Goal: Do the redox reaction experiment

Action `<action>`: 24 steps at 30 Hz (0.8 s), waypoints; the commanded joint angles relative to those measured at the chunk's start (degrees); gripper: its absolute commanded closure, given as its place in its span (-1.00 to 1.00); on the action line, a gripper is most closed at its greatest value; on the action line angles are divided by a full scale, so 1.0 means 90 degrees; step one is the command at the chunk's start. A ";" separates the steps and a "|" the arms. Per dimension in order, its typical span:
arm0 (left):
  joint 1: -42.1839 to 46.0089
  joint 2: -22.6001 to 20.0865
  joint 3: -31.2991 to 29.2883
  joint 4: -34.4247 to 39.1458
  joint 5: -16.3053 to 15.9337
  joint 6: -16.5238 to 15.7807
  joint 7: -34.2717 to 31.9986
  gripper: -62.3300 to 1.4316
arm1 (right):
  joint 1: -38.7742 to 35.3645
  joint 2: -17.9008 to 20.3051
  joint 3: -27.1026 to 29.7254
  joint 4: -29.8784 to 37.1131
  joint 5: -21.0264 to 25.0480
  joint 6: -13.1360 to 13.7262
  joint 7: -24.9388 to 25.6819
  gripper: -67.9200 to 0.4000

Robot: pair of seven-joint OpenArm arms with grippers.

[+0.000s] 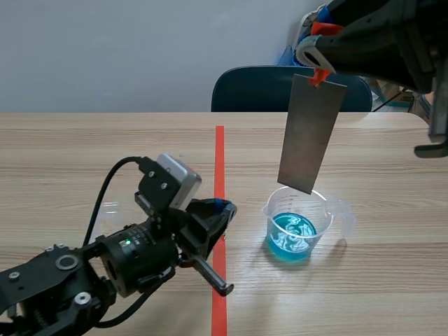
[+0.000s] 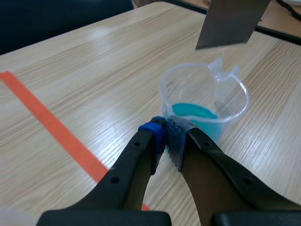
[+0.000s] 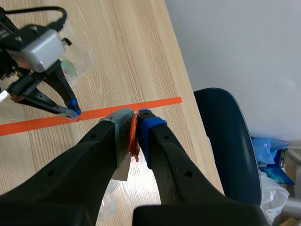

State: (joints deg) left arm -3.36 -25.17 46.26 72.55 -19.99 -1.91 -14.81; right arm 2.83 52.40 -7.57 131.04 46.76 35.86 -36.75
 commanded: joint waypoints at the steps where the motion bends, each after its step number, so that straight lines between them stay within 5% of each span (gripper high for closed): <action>1: 0.0187 -0.0219 -0.0158 0.0384 -0.0046 0.0010 -0.0112 0.87 | 0.0075 0.0046 0.0068 0.0046 0.0002 -0.0024 0.0049 0.97; 16: 0.3116 -0.1916 -0.2339 0.2625 -0.0046 -0.0027 -0.0255 0.87 | 0.0075 0.0046 0.0068 0.0046 0.0002 -0.0024 0.0051 0.97; 24: 0.5090 -0.2545 -0.3757 0.3162 -0.0187 -0.0039 -0.0571 0.76 | 0.0075 0.0046 0.0068 0.0046 0.0002 -0.0024 0.0051 0.97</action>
State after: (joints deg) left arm 42.04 -48.40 12.60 100.53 -21.28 -2.13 -18.55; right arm 2.83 52.40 -7.57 131.04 46.74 35.86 -36.75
